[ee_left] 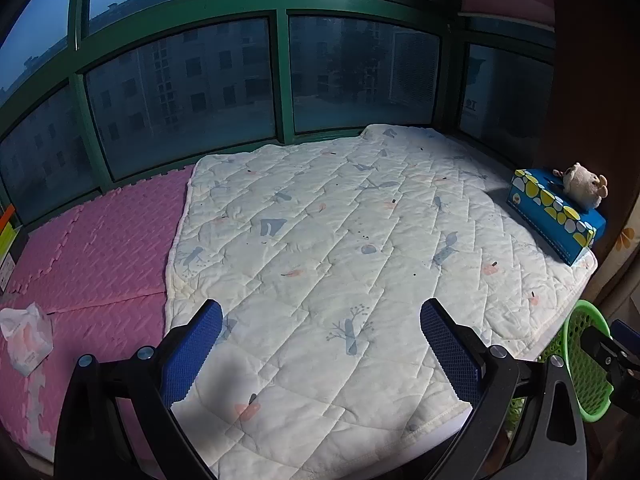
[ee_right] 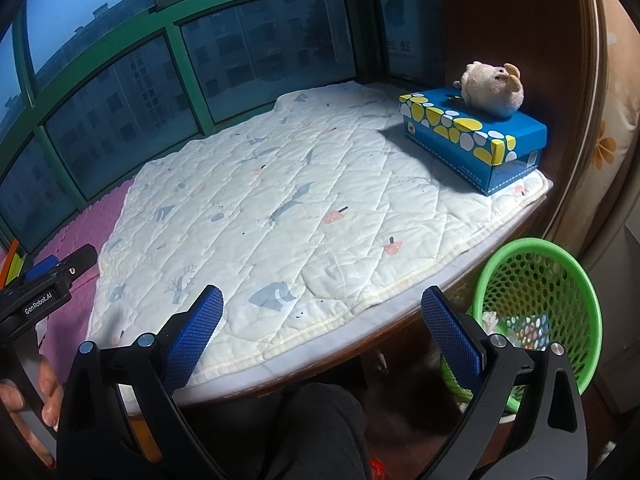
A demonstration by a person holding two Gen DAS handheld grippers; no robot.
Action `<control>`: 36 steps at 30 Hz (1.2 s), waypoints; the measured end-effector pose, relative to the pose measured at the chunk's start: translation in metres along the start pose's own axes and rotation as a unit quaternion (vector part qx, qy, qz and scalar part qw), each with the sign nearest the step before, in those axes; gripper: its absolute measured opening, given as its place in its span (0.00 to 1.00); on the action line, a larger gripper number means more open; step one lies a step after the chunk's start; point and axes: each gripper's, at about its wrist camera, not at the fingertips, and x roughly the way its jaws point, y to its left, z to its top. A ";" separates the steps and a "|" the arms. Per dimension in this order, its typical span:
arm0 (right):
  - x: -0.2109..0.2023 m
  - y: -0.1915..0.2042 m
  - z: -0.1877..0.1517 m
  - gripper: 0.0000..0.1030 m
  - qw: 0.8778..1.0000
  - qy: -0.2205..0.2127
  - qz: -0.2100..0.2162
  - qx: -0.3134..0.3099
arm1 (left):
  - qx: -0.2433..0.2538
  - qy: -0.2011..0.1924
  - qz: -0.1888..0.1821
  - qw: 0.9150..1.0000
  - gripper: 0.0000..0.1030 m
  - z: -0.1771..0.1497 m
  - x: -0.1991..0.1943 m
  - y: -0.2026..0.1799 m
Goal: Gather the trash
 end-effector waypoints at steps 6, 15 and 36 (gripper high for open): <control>0.000 0.001 0.000 0.96 1.000 -0.001 0.000 -0.001 | -0.003 0.000 0.000 1.000 0.93 0.000 0.000 0.002; 0.000 0.001 0.000 0.96 1.000 0.000 0.002 -0.001 | -0.006 0.001 0.001 1.000 0.93 -0.002 -0.001 0.001; 0.001 0.003 -0.003 0.95 1.000 -0.002 0.000 0.002 | -0.004 0.001 0.000 1.000 0.93 -0.004 -0.003 -0.005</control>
